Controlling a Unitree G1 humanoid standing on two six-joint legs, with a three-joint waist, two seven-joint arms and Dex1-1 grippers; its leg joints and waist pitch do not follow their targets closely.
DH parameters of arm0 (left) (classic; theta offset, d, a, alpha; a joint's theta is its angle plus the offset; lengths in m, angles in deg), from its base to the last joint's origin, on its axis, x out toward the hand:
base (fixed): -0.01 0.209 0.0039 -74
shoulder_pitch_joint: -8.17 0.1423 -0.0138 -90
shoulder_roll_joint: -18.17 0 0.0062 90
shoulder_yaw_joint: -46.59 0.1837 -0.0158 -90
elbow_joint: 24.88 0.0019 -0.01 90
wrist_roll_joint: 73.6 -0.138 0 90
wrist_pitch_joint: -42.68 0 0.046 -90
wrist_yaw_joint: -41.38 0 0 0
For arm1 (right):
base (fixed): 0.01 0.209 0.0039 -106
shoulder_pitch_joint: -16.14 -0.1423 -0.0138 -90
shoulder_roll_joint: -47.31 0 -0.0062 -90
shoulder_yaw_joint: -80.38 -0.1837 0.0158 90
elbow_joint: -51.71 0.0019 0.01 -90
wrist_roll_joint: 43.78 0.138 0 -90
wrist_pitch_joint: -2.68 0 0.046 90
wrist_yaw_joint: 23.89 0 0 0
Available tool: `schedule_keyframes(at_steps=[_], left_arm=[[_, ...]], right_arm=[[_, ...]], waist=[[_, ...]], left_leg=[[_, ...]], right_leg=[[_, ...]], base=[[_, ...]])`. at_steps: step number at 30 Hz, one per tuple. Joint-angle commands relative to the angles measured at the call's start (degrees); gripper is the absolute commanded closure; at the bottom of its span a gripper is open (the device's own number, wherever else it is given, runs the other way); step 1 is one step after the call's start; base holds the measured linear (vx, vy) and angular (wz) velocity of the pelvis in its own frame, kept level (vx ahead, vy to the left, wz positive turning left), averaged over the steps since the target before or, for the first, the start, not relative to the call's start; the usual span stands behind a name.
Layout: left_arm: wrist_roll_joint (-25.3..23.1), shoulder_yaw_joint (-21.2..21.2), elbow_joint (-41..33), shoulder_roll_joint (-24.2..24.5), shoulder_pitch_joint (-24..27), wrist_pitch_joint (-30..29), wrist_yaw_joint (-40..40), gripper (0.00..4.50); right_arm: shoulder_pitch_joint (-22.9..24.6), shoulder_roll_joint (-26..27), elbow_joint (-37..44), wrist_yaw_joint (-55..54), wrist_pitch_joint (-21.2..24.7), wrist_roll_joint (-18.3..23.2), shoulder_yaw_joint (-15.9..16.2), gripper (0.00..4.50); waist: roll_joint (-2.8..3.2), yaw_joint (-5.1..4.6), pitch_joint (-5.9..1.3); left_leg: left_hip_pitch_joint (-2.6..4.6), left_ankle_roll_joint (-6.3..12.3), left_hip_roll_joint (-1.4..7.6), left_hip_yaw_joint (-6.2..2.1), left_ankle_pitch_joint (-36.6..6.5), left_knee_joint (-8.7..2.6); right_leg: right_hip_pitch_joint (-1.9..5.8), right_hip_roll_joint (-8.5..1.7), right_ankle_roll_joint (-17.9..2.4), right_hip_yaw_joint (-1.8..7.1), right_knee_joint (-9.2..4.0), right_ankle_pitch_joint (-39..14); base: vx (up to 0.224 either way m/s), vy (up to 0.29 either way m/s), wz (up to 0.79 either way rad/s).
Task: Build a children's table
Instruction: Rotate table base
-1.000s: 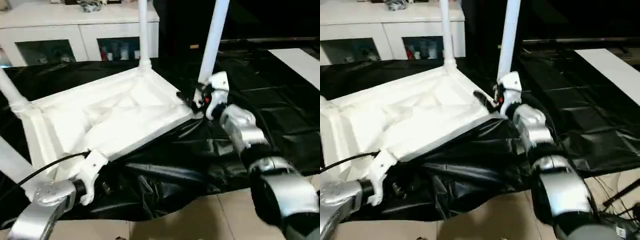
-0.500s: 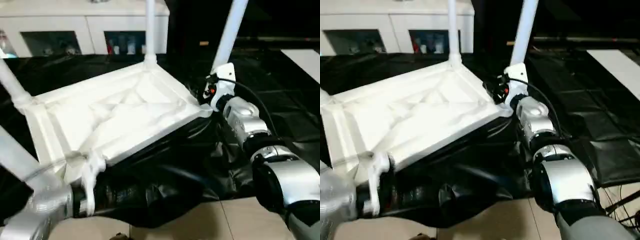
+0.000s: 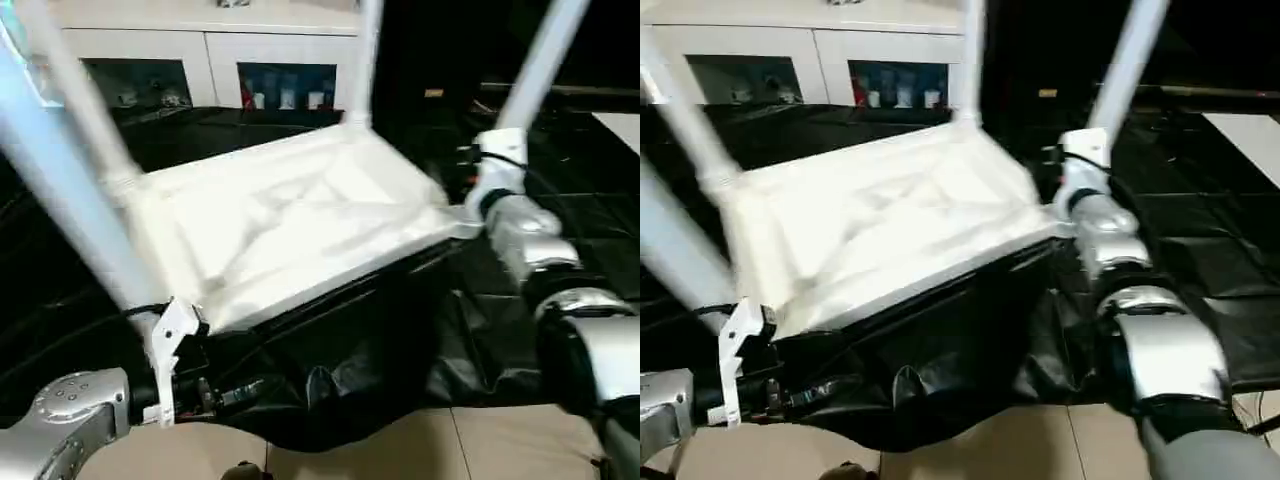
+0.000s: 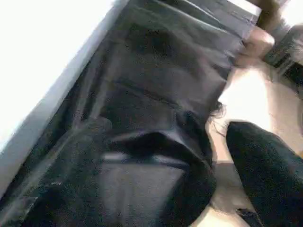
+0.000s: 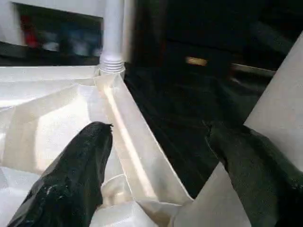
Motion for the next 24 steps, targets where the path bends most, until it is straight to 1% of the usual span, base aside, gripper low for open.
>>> schedule_keyframes(at_steps=[1, 2, 4, 5, 6, 7, 8, 9, 10, 11, 12, 13, 14, 15, 16, 17, 18, 19, 20, 21, 22, 23, 24], left_arm=[[0.4, -0.8, -0.9, 0.4, -0.5, -0.8, 0.8, 0.16], [0.6, -0.9, -0.9, 0.5, -0.6, -1.0, 0.8, 0.16], [0.8, -1.3, -0.8, 1.1, -0.3, -1.2, 0.3, 0.16], [0.4, -1.4, -0.8, 1.9, 0.4, -0.8, -0.4, 0.16], [0.2, -2.4, -0.5, 3.5, 1.9, -0.2, -1.4, 0.16], [0.2, -2.4, -0.5, 3.6, 1.9, -0.2, -1.5, 0.16], [0.2, -2.4, -0.5, 3.6, 1.9, -0.2, -1.5, 0.16], [0.8, -3.8, -0.1, 4.5, 2.8, 0.0, -2.1, 0.16], [1.2, -5.3, 0.2, 5.0, 3.2, 0.1, -2.3, 0.16], [1.8, -6.9, 0.6, 5.6, 3.7, -0.1, -2.7, 0.16], [1.9, -7.2, 0.7, 5.7, 3.8, 0.0, -2.9, 0.16], [2.9, -11.2, 1.9, 7.4, 5.0, 0.1, -4.2, 0.16], [3.5, -13.0, 2.5, 8.2, 5.6, 0.2, -5.0, 0.16], [4.3, -15.8, 3.2, 9.6, 6.8, 0.5, -6.7, 0.16], [4.5, -16.4, 3.4, 9.8, 7.1, 0.5, -7.0, 0.16], [5.1, -18.0, 4.0, 10.7, 7.9, 1.0, -8.4, 0.16], [5.6, -19.7, 4.8, 11.6, 8.8, 1.7, -9.8, 0.16], [5.8, -20.5, 5.2, 12.0, 9.2, 1.9, -10.3, 0.16], [6.5, -22.0, 5.6, 12.4, 9.7, 1.7, -11.0, 0.16], [7.0, -23.1, 6.0, 12.5, 9.9, 1.5, -11.4, 0.16], [7.1, -23.4, 6.1, 12.5, 9.9, 1.5, -11.4, 0.16], [7.5, -24.4, 6.5, 12.5, 9.8, 1.6, -11.6, 0.16], [8.1, -25.5, 6.9, 12.3, 9.4, 1.7, -11.6, 0.16]], right_arm=[[-0.6, -2.7, 0.2, -2.1, -0.1, 0.2, -2.1, 0.71], [-0.6, -2.7, 0.2, -1.4, -0.2, 0.4, -2.4, 0.71], [-0.5, -2.0, 0.5, 2.1, -0.5, 1.0, -3.0, 0.71], [-0.2, -1.5, 0.7, 4.3, -0.9, 1.0, -2.6, 0.71], [0.6, -0.3, 1.4, 9.3, -1.6, 1.2, -2.1, 0.71], [0.6, -0.2, 1.4, 9.3, -1.6, 1.2, -2.1, 0.71], [0.6, -0.2, 1.4, 9.3, -1.6, 1.2, -2.1, 0.71], [1.4, 0.8, 1.9, 13.1, -2.1, 1.8, -1.9, 0.71], [2.1, 1.5, 2.5, 15.2, -2.6, 1.9, -1.6, 0.71], [3.0, 2.1, 3.2, 16.8, -3.3, 1.7, -1.0, 0.71], [3.2, 2.2, 3.3, 17.0, -3.4, 1.8, -1.0, 0.71], [5.5, 3.7, 5.0, 19.3, -4.3, 2.2, -0.8, 0.71], [6.6, 4.4, 5.8, 19.8, -4.9, 2.2, -0.8, 0.71], [9.2, 5.3, 7.4, 18.8, -5.9, 2.2, -0.7, 0.71], [9.7, 5.5, 7.8, 18.5, -6.1, 2.1, -0.7, 0.71], [11.2, 6.0, 8.6, 17.3, -6.7, 2.0, -0.7, 0.71], [12.9, 6.5, 9.3, 15.5, -7.6, 1.9, -1.0, 0.71], [13.7, 6.7, 9.7, 14.7, -8.1, 2.0, -1.2, 0.71], [15.0, 7.0, 10.3, 13.0, -8.5, 2.3, -1.9, 0.71], [15.8, 7.2, 10.8, 12.0, -8.9, 2.6, -2.5, 0.71], [16.1, 7.3, 10.9, 11.6, -9.0, 2.7, -2.7, 0.71], [16.8, 7.4, 11.4, 11.1, -9.5, 2.9, -3.1, 0.71], [17.6, 7.5, 12.1, 10.4, -9.9, 2.9, -3.4, 0.71]], waist=[[0.22, -0.90, -3.77], [0.22, -0.90, -3.77], [0.00, -1.50, -3.72], [-0.03, -1.67, -3.70], [-0.59, -2.27, -3.78], [-0.52, -2.56, -3.78], [-0.52, -2.56, -3.78], [-0.47, -2.90, -3.83], [-0.53, -3.27, -3.80], [-0.34, -3.35, -3.74], [-0.25, -3.34, -3.70], [-0.29, -3.17, -3.71], [-0.05, -3.26, -3.63], [0.16, -3.25, -3.61], [0.11, -3.25, -3.53], [0.50, -3.22, -3.51], [0.76, -2.91, -3.45], [0.74, -2.91, -3.31], [0.99, -2.78, -3.27], [0.94, -2.65, -3.22], [1.04, -2.50, -3.25], [1.07, -2.46, -3.20], [0.97, -2.42, -3.10]], left_leg=[[1.64, -0.50, 1.06, -0.35, -15.1, -4.05], [1.64, -0.50, 1.06, -0.35, -15.1, -4.05], [1.13, 0.01, 0.98, -0.53, -15.1, -4.08], [1.02, 0.11, 0.98, -0.56, -15.0, -4.09], [0.76, 0.99, 1.00, -0.57, -14.3, -3.98], [0.41, 1.34, 1.01, -0.69, -13.9, -4.01], [0.41, 1.34, 1.01, -0.69, -13.9, -4.01], [0.48, 1.84, 1.12, -0.68, -12.7, -3.90], [0.70, 2.42, 1.21, -0.55, -12.5, -3.79], [0.83, 2.76, 1.38, -0.45, -12.1, -3.78], [0.92, 2.81, 1.44, -0.40, -12.1, -3.77], [1.03, 3.02, 1.39, -0.26, -12.1, -3.68], [0.81, 2.99, 1.48, -0.35, -12.0, -3.82], [1.21, 2.71, 1.59, -0.22, -12.6, -3.88], [1.40, 2.22, 1.70, -0.22, -13.8, -4.06], [1.53, 1.81, 1.66, -0.28, -14.5, -4.11], [1.92, 1.13, 1.75, -0.22, -16.4, -4.17], [1.92, 0.45, 1.78, -0.31, -18.0, -4.45], [2.05, 0.02, 1.82, -0.37, -19.1, -4.57], [2.21, -0.69, 1.81, -0.37, -20.4, -4.65], [2.37, -1.24, 1.84, -0.45, -21.3, -4.77], [2.46, -1.45, 1.83, -0.46, -22.0, -4.78], [2.40, -1.68, 1.71, -0.49, -22.9, -4.86]], right_leg=[[1.93, -1.09, -10.2, 1.33, -3.08, -8.7], [1.93, -1.09, -10.2, 1.33, -3.08, -8.7], [2.22, -1.22, -9.9, 1.21, -3.10, -10.0], [2.28, -1.25, -9.9, 1.19, -3.13, -10.3], [2.42, -1.32, -10.2, 1.14, -3.08, -10.4], [2.70, -1.43, -10.3, 1.10, -2.91, -10.2], [2.70, -1.43, -10.3, 1.10, -2.91, -10.2], [2.68, -1.54, -10.6, 0.99, -2.94, -10.1], [2.49, -1.44, -11.6, 1.05, -2.96, -9.5], [2.33, -1.38, -12.4, 1.06, -3.01, -9.0], [2.26, -1.37, -12.8, 1.06, -2.95, -8.8], [2.26, -1.28, -13.3, 1.07, -2.93, -8.7], [2.31, -1.33, -13.2, 1.05, -2.79, -8.7], [2.02, -1.14, -13.2, 1.01, -3.05, -9.5], [1.91, -1.04, -13.3, 1.01, -3.14, -10.4], [1.88, -0.95, -13.3, 0.99, -3.13, -11.0], [1.53, -1.07, -13.3, 1.11, -3.45, -12.4], [1.51, -0.99, -13.0, 1.12, -3.50, -13.8], [1.42, -0.94, -12.7, 1.11, -3.53, -14.6], [1.28, -1.02, -12.2, 1.25, -3.64, -15.4], [1.22, -0.96, -11.8, 1.28, -3.66, -15.6], [1.14, -0.94, -11.8, 1.31, -3.69, -15.7], [1.14, -0.96, -11.4, 1.33, -3.75, -16.3]], base=[[0.000, 0.000, 0.00], [0.000, 0.000, 0.00], [0.000, 0.000, 0.00], [0.000, 0.000, 0.00], [0.000, 0.000, 0.00], [0.000, 0.000, 0.00], [0.000, 0.000, 0.00], [0.000, 0.000, 0.00], [0.000, 0.000, 0.00], [0.000, 0.000, 0.00], [0.000, 0.000, 0.00], [0.000, 0.000, 0.00], [0.000, 0.000, 0.00], [0.000, 0.000, 0.00], [0.000, 0.000, 0.00], [0.000, 0.000, 0.00], [0.000, 0.000, 0.00], [0.000, 0.000, 0.00], [0.000, 0.000, 0.00], [0.000, 0.000, 0.00], [0.000, 0.000, 0.00], [0.000, 0.000, 0.00], [0.000, 0.000, 0.00]])
